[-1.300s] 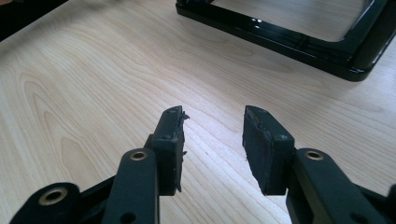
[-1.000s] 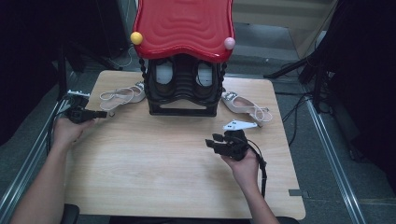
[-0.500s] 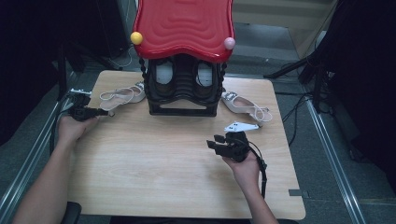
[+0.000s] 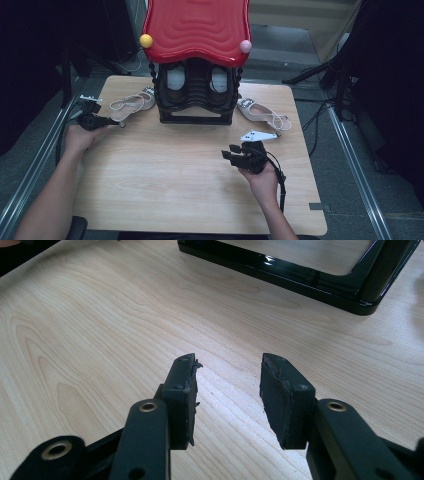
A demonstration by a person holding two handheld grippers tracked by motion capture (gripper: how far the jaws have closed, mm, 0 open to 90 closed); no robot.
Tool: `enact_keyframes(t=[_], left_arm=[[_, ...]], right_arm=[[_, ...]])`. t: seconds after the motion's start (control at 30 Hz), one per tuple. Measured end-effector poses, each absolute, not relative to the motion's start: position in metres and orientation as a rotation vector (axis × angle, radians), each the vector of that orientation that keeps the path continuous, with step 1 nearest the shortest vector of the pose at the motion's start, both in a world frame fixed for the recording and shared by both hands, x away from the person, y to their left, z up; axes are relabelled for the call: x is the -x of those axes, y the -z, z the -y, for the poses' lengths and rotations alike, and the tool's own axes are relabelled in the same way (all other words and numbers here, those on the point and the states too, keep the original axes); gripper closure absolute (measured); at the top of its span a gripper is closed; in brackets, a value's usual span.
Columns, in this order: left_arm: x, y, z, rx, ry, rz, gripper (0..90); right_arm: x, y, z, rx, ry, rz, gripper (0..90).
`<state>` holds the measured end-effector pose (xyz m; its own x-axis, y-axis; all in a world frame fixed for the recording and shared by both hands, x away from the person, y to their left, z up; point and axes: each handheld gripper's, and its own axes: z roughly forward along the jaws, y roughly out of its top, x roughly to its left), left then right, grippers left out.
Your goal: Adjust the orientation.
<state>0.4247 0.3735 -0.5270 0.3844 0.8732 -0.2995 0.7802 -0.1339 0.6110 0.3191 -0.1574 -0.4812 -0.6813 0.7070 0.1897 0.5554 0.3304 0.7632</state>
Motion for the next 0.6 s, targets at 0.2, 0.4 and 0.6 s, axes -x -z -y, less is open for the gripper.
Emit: enact_keyframes(t=[0.2, 0.4, 0.6], left_arm=[[-0.422, 0.526, -0.364, -1.944, -0.132, -1.413, 89.9], [-0.419, 0.525, -0.349, -1.946, -0.106, -1.426, 89.8], [-0.415, 0.523, -0.334, -1.972, -0.095, -1.447, 89.3]], right_arm=[[-0.319, 0.481, 0.157, -1.158, -1.275, -2.414, 59.7], [-0.319, 0.481, 0.157, -1.155, -1.273, -2.417, 59.8], [-0.319, 0.481, 0.157, -1.156, -1.276, -2.414, 59.8]])
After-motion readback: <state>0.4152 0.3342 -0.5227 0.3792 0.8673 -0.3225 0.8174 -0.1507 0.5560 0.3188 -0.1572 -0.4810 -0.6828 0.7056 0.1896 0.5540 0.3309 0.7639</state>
